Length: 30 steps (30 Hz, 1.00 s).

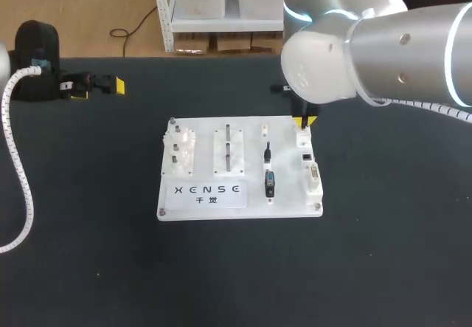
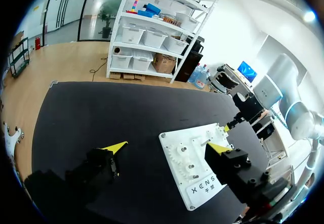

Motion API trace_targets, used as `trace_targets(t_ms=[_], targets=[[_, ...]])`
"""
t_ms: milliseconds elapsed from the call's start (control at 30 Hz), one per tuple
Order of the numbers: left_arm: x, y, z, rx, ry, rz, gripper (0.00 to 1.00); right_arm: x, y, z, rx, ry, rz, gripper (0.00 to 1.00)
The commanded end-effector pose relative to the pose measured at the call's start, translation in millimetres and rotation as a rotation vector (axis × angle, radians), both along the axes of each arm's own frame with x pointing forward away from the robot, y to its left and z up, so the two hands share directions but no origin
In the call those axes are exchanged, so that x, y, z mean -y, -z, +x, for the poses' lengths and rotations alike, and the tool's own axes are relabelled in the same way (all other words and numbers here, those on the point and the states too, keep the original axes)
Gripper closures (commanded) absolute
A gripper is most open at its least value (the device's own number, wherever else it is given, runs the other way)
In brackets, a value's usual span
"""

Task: Insert the USB connector, Ethernet cable, and multi-pin plug into their matching sockets one by one.

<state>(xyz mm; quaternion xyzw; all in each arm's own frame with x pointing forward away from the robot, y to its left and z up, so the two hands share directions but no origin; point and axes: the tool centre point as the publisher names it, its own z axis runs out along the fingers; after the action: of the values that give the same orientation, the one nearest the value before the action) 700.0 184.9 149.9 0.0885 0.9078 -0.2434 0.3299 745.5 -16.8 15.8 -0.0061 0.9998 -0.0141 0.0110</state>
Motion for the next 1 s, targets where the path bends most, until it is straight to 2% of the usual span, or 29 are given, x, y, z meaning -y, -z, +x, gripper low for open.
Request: trace_targets(t_ms=[33,300,567,767,1000], targets=[[0,0.0,0.0,0.000,0.000,0.000,0.00,2,-5,1.1,0.038,0.008,-0.010,0.00],[0,0.0,0.0,0.000,0.000,0.000,0.00,-7,-36,-1.9,0.109,-0.015,-0.018,0.00],[0,0.0,0.0,0.000,0.000,0.000,0.00,-34,-58,-22.7,0.140,-0.041,-0.003,0.00],[0,0.0,0.0,0.000,0.000,0.000,0.00,-55,-60,-40.2,0.140,-0.047,-0.004,0.00],[0,0.0,0.0,0.000,0.000,0.000,0.00,-64,-52,-58.6,0.154,-0.041,0.020,0.00]])
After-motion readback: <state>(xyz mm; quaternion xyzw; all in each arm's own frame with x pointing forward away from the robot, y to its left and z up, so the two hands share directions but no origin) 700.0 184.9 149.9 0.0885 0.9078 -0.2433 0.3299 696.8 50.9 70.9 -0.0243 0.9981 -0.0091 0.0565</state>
